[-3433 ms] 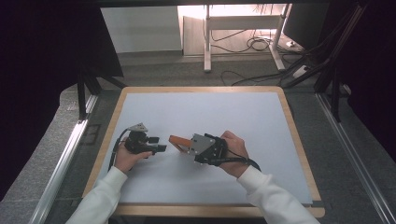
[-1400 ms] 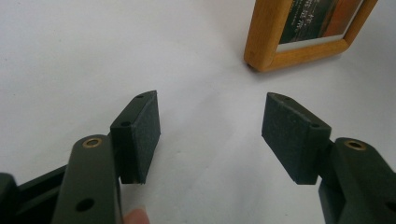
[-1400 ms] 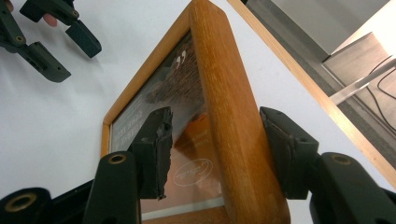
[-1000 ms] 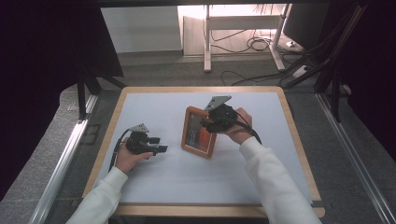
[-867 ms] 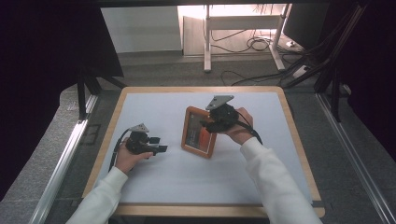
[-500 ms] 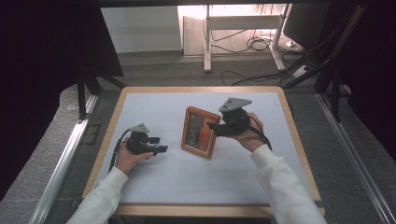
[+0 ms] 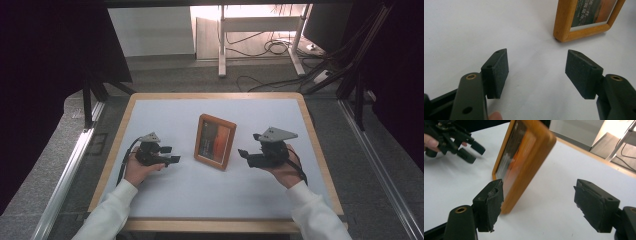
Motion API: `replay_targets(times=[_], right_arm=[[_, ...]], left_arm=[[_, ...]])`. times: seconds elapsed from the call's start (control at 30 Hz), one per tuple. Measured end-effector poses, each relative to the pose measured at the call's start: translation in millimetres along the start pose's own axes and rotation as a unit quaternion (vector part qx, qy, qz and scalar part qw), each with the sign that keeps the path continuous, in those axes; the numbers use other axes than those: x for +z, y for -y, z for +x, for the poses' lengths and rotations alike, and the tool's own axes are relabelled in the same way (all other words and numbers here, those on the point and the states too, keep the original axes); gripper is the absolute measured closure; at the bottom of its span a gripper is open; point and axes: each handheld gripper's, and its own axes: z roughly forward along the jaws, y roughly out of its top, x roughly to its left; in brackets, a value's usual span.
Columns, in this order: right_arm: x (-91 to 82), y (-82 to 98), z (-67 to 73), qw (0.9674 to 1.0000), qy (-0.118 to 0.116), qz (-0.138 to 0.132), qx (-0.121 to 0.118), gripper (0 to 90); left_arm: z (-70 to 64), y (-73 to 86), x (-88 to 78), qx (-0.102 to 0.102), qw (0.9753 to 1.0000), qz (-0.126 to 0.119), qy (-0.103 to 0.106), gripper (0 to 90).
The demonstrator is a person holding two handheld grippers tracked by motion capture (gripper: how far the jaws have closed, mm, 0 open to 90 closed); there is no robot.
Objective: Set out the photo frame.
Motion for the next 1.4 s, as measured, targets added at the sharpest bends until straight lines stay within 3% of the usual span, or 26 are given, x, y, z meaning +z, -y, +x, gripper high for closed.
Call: replay_targets(times=[0.2, 0.57, 0.67, 0.83, 0.97, 1.17, 1.4], right_arm=[[-13.6, 28.0, 3.0, 0.9998, -0.008, -0.003, 0.016, 24.3], [-13.2, 73.9, -4.6, 0.9984, 0.005, 0.039, 0.040, 24.3], [-11.2, 76.3, -4.9, 0.9983, 0.007, 0.044, 0.037, 24.3], [-12.0, 76.9, -4.1, 0.9982, 0.012, 0.045, 0.037, 24.3], [-12.4, 78.8, -4.6, 0.9980, 0.018, 0.047, 0.039, 23.6], [-11.5, 81.3, -6.2, 0.9978, 0.014, 0.048, 0.043, 23.5], [-10.2, 82.1, -5.5, 0.9977, 0.014, 0.053, 0.039, 23.3]], left_arm=[[-1.0, -0.4, -1.0, 0.001, 1.0000, -0.004, -0.003, 34.0], [-5.1, -2.1, 1.6, 0.008, 0.9999, -0.005, -0.009, 35.8], [-7.1, -4.8, 3.7, 0.009, 0.9997, -0.012, -0.020, 42.0], [-10.5, -17.1, 11.0, 0.011, 0.9996, -0.018, -0.020, 73.6], [-16.7, -25.2, 19.9, 0.023, 0.9996, -0.005, -0.012, 88.5], [-21.9, -31.6, 36.6, 0.031, 0.9994, 0.014, -0.004, 90.0], [-23.1, -38.6, 48.3, 0.031, 0.9994, 0.015, -0.005, 90.0]])
